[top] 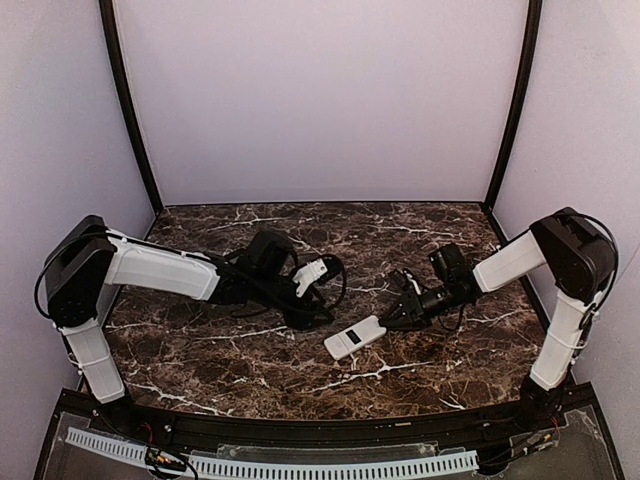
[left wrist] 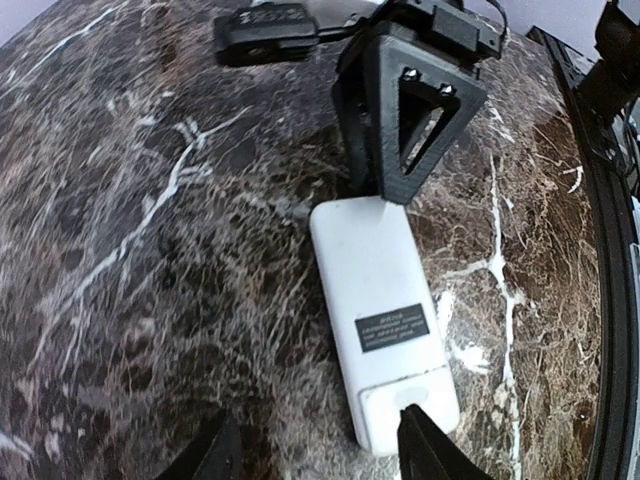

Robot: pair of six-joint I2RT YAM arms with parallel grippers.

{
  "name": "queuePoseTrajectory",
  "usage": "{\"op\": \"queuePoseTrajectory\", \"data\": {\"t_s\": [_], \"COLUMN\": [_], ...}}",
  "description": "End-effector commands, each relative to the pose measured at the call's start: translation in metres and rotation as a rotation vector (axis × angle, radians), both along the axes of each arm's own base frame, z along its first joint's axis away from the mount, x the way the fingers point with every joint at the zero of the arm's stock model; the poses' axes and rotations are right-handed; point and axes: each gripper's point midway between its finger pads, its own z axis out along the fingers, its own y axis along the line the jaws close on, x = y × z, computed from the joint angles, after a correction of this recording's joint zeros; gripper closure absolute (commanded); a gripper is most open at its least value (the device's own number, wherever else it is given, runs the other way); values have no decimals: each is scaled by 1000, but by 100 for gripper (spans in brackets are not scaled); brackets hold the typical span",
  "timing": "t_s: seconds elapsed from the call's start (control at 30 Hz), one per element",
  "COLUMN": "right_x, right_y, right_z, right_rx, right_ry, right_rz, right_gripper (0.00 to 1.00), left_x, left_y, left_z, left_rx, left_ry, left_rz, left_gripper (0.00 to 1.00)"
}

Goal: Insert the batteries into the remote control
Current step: Load the battery cover onto the remote control without the battery cover.

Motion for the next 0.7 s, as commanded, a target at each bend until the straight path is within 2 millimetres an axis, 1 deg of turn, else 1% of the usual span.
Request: {"op": "queuePoseTrajectory", "data": {"t_s": [0.0, 0.2, 0.27, 0.33, 0.37, 0.47, 0.57, 0.67], "right_x": [6, 6, 4, 1, -2, -11, -20, -31], "right_y": [6, 6, 4, 2, 1, -2, -7, -10], "right_z": [6, 6, 4, 3, 3, 4, 5, 5], "right_rx": [38, 32, 17, 8, 9, 10, 12, 14], "right_ry": [-12, -11, -13, -6, -3, 13, 26, 40], "right_rz": [16, 17, 14, 17, 18, 20, 19, 27], "right_gripper": [64, 64, 62, 63, 64, 64, 64, 64], "left_x": [0, -12, -14, -13, -14, -11, -8, -1], "left_y": [25, 44, 46, 48, 50, 49, 52, 55], "left_z": [1, -26, -30, -31, -34, -30, -30, -28], "left_rx": [-33, 16, 13, -2, -4, -42, -72, -105], "left_ry": [69, 171, 187, 202, 217, 230, 281, 321], "left_rz": [176, 255, 273, 298, 315, 345, 381, 424], "left_gripper": [47, 53, 54, 53, 50, 45, 43, 42]}}
